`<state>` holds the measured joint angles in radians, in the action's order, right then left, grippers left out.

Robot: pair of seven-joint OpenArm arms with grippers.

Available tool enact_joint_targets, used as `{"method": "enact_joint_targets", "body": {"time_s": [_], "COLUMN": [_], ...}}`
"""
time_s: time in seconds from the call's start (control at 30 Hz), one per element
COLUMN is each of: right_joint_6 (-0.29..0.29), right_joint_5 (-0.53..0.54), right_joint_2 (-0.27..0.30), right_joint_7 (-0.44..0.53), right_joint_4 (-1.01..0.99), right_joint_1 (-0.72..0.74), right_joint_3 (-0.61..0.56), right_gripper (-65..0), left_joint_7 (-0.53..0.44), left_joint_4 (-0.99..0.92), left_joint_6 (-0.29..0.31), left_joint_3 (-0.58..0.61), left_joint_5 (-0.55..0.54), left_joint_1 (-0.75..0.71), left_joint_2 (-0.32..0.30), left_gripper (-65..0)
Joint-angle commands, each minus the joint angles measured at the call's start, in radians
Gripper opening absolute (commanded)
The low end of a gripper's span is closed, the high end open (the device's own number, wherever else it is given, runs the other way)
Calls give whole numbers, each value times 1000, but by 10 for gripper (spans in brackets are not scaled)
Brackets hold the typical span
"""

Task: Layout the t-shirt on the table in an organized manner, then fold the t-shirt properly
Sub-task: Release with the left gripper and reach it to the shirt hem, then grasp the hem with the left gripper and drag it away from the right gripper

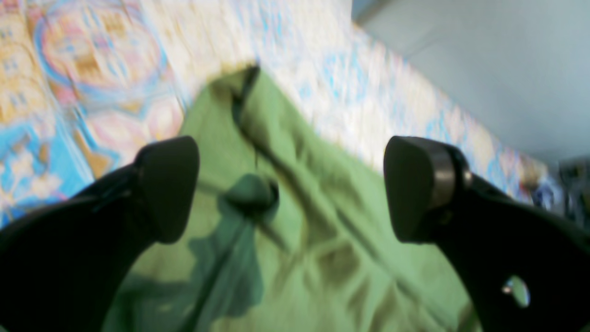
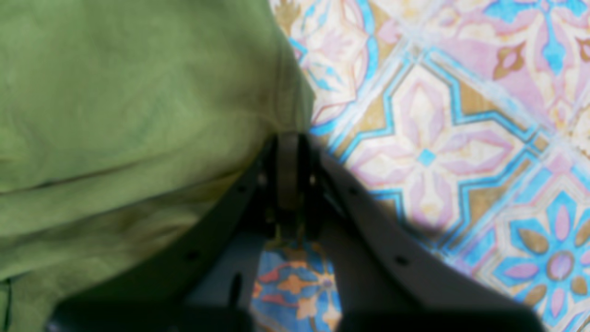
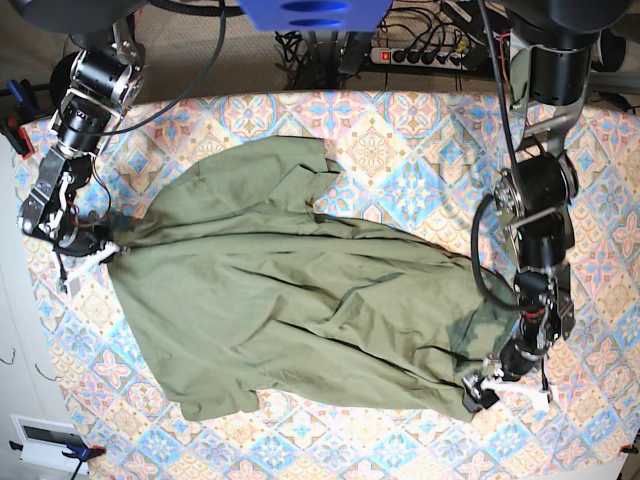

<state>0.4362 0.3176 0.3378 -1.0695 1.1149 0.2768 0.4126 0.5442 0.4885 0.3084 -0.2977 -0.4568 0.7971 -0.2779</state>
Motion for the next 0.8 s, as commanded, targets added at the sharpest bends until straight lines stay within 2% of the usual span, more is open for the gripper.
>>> {"method": "enact_joint_targets", "body": {"time_s": [0.0, 0.07, 0.17, 0.47, 0.57, 0.6, 0.67, 0.7, 0.77], "right_joint_6": [3, 5, 6, 6, 6, 6, 6, 6, 6], "right_joint_5": [8, 8, 8, 8, 8, 8, 8, 8, 8], "right_joint_2": [22, 22, 22, 22, 22, 22, 22, 22, 22], "right_joint_7": [12, 13, 18, 19, 19, 19, 19, 19, 19], "right_joint_4": [21, 21, 23, 23, 23, 23, 23, 23, 23], "right_joint_1": [9, 3, -24, -26, -26, -26, -26, -26, -26], "right_joint_3": [2, 2, 2, 2, 2, 2, 2, 2, 2], "right_gripper": [-638, -638, -638, -638, -638, -638, -638, -638, -638], "left_joint_7": [30, 98, 121, 124, 135, 149, 173, 181, 184], "left_joint_4": [80, 204, 316, 318, 318, 319, 321, 321, 321], "left_joint_6": [11, 11, 11, 11, 11, 11, 11, 11, 11], "left_joint_3": [-1, -1, -1, 2, 84, 117, 160, 162, 163], "left_joint_5": [-6, -3, 2, 3, 3, -3, -15, -27, -50], "left_joint_1": [-11, -101, -206, -305, -307, -307, -305, -304, -302], "left_joint_2": [-5, -1, 2, -2, -5, -7, -27, -28, -31], "left_gripper": [-113, -155, -200, -251, -375, -434, -596, -650, -650]}}
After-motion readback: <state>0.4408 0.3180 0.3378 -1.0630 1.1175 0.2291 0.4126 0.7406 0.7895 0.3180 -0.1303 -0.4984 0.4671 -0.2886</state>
